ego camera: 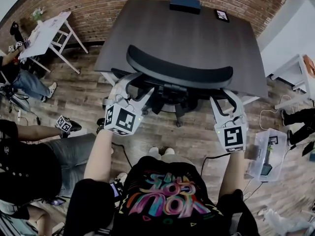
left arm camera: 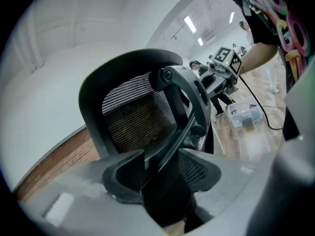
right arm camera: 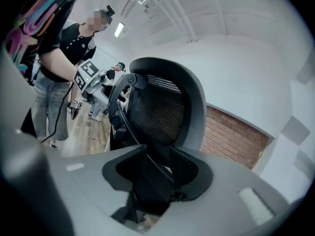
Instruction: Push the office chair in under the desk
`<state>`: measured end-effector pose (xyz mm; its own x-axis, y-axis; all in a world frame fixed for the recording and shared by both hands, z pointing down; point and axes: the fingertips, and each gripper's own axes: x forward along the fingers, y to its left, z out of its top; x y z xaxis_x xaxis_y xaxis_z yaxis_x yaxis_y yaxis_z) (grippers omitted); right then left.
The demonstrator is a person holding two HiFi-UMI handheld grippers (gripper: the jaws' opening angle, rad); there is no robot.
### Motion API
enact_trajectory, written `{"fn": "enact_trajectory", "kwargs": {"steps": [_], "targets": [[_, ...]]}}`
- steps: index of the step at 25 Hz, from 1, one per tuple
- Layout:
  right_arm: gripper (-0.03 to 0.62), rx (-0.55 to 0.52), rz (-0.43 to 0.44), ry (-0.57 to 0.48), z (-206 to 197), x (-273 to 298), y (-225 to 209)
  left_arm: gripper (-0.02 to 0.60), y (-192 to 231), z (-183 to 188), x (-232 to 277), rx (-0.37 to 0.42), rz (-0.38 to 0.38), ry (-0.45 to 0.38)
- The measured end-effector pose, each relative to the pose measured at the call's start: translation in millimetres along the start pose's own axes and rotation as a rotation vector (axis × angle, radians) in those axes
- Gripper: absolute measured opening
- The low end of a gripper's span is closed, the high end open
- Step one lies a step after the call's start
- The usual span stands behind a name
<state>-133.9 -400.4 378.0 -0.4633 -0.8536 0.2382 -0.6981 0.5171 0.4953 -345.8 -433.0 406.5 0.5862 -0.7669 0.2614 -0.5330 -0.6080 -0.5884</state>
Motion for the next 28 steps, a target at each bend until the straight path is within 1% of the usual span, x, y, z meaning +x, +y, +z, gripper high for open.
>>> {"fn": "enact_trajectory", "kwargs": {"steps": [7,12,15,18,20,22,28], "targets": [[0.107,0.153,-0.041,-0.039,-1.4,-21.5,-3.7,0.151,11.2,26.9,-17.1,-0.217,0.131,-0.094],[0.083,0.257,-0.077,-0.075,-0.1,-34.6,-1.7,0.103,2.4,30.9,-29.1,-0.349,0.169,-0.113],[0.066,0.296,-0.086,-0.100,-0.7,-40.9,2.4,0.094,-6.6,33.4,-34.0,-0.422,0.176,-0.127],[0.046,0.350,-0.106,-0.135,-1.6,-49.6,3.6,0.058,-14.9,37.2,-37.7,-0.489,0.182,-0.150],[0.025,0.381,-0.130,-0.147,-2.1,-56.4,2.7,0.033,-19.8,40.4,-41.0,-0.526,0.185,-0.172],[0.003,0.401,-0.153,-0.155,-2.5,-63.3,1.9,0.004,-24.7,43.2,-43.2,-0.542,0.186,-0.185],[0.002,0.458,-0.181,-0.162,-8.3,-78.7,5.9,0.003,-38.0,49.7,-44.7,-0.596,0.163,-0.204]]}}
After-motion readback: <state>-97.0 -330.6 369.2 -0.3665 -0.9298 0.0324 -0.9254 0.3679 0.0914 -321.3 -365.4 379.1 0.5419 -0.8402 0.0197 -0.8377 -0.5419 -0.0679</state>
